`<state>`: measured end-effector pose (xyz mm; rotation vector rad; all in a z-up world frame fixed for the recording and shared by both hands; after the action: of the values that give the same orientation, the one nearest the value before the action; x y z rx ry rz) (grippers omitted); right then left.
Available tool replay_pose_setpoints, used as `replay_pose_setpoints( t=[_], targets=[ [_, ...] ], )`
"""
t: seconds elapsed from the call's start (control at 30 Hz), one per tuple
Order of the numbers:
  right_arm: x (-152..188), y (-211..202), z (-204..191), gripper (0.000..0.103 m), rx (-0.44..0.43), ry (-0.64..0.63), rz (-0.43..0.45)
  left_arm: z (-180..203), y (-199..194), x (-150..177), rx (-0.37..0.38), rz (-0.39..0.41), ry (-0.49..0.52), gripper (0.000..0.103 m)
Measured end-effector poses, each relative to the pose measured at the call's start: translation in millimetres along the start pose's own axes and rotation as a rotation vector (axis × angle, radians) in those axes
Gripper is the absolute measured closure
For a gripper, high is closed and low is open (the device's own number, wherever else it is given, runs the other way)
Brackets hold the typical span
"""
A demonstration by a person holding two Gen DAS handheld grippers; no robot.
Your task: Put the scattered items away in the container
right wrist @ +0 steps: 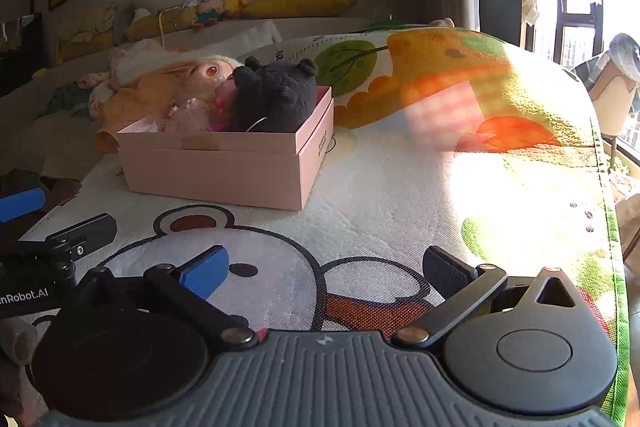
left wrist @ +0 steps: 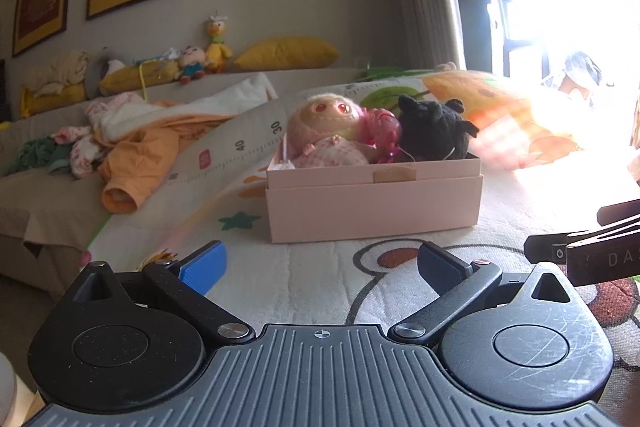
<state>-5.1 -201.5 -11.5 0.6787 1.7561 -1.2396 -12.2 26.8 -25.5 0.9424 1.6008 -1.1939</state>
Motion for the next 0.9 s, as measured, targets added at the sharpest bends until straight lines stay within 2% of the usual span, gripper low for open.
replay_pose_setpoints(
  t=[0.2, 0.9],
  targets=[
    [0.6, 2.3, 0.5, 0.0, 0.005, 0.002, -0.012, -4.3, 0.8, -0.2, 0.002, -0.009, -0.031, 0.0],
    [0.5, 0.1, 1.8, 0.0, 0.014, 0.008, 0.0, -1.3, -2.6, -0.4, -0.001, 0.027, -0.015, 0.0]
  ],
)
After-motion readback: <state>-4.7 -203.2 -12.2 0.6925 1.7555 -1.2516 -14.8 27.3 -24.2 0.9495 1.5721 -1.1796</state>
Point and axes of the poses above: each gripper's, at about its wrist camera, not at the fingertips, and y roughly the way its jaws point, z to its right, x to its underside, the point moved 8 cm from there along y, roughly the way its jaws point, and after that the axes turned 15 degrees about -x, right-handed, at the moved point
